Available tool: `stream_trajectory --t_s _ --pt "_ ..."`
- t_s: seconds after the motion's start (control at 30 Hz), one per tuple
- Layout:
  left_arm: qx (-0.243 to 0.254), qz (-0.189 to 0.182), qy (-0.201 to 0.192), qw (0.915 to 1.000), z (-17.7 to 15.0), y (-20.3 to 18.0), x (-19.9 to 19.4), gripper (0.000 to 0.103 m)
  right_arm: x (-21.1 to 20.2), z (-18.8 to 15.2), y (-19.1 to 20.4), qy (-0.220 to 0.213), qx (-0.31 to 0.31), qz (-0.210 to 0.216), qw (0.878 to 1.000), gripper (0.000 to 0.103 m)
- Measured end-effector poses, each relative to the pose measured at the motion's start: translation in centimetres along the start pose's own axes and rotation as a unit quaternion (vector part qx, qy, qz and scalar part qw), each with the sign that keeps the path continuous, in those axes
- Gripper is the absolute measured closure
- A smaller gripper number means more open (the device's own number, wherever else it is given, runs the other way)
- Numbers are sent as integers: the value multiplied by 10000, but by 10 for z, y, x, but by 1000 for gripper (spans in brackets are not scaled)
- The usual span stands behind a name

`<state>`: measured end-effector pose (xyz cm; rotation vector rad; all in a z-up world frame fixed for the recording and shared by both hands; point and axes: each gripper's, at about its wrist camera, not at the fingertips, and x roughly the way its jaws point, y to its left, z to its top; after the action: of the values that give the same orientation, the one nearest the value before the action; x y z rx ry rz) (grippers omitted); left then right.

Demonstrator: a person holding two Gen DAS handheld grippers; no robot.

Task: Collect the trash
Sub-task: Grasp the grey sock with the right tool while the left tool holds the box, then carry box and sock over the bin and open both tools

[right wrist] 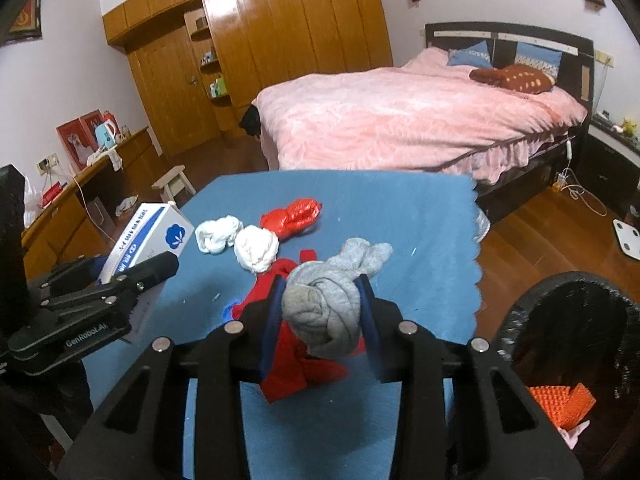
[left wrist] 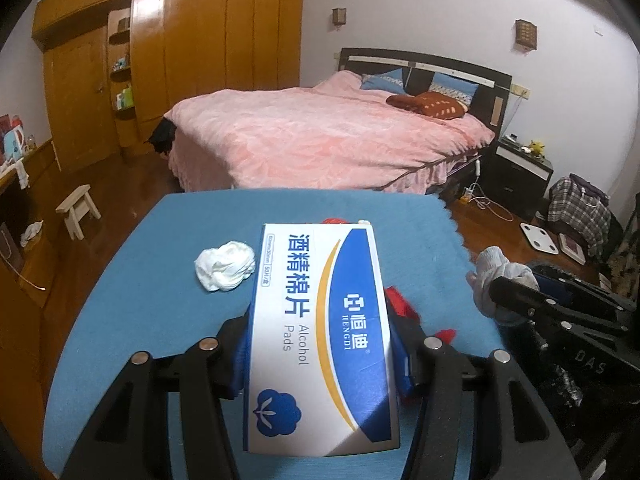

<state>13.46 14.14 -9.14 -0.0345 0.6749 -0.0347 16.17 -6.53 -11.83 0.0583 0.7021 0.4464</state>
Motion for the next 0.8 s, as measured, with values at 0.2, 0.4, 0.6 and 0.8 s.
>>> stream_trajectory --t_s 0.2,0.4,0.6,0.8 --pt "86 -166 -136 9997 7 -17 -13 49 -29 7 -7 -268 9 -70 9996 68" --pt "122 -387 -256 9988 13 -35 -27 49 -60 10 -16 -519 -18 -190 9985 68" --pt "312 -600 -339 9971 16 -62 -38 49 -88 6 -35 -652 43 -384 9971 68" --pt "483 -870 -314 9945 17 -92 -42 49 -114 -5 -60 -753 136 -659 9949 68"
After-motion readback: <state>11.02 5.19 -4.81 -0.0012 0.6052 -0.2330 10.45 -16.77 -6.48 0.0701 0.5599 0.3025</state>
